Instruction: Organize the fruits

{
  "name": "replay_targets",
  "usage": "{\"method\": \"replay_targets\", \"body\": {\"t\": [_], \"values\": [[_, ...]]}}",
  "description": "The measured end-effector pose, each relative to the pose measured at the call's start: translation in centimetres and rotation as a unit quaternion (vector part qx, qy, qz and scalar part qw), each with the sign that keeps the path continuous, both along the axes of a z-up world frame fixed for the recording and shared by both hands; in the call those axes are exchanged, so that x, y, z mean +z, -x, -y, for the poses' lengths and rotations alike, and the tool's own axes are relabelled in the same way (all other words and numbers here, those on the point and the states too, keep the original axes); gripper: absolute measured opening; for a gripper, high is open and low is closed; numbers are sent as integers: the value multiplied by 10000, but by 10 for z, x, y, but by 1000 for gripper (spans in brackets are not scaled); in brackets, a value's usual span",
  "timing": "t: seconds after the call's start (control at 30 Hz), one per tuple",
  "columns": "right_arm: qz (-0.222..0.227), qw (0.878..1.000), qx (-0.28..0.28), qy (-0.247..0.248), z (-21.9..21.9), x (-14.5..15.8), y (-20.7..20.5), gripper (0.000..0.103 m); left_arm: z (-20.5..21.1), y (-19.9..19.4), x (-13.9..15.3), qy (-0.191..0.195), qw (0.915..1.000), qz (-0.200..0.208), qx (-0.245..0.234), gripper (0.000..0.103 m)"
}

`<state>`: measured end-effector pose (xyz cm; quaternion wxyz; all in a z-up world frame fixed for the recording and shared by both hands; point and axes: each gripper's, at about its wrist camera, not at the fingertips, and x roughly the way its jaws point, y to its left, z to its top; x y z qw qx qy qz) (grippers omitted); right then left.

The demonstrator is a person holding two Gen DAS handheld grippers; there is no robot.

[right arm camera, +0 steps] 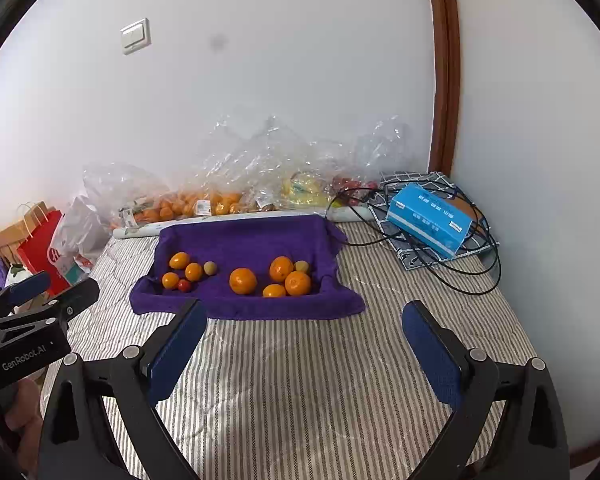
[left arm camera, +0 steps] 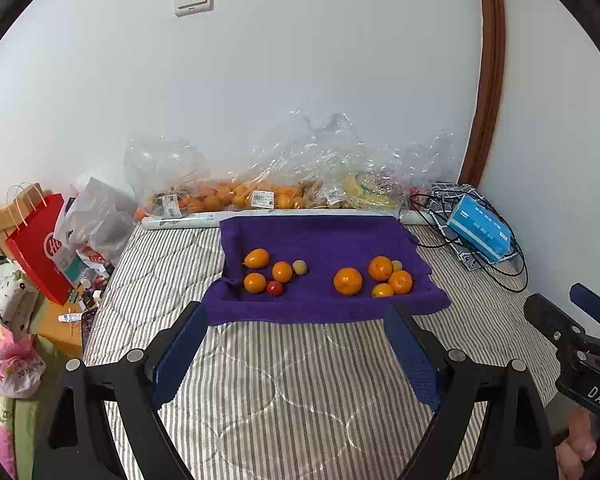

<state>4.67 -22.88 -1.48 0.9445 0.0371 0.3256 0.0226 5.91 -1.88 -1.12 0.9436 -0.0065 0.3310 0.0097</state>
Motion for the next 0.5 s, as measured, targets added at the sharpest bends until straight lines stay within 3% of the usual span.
{"method": "replay_targets", "body": {"t": [0.5], "values": [[125,9999,63,101,-11,9,16,97,-6,13,7,12,10000,78,55,89]]}}
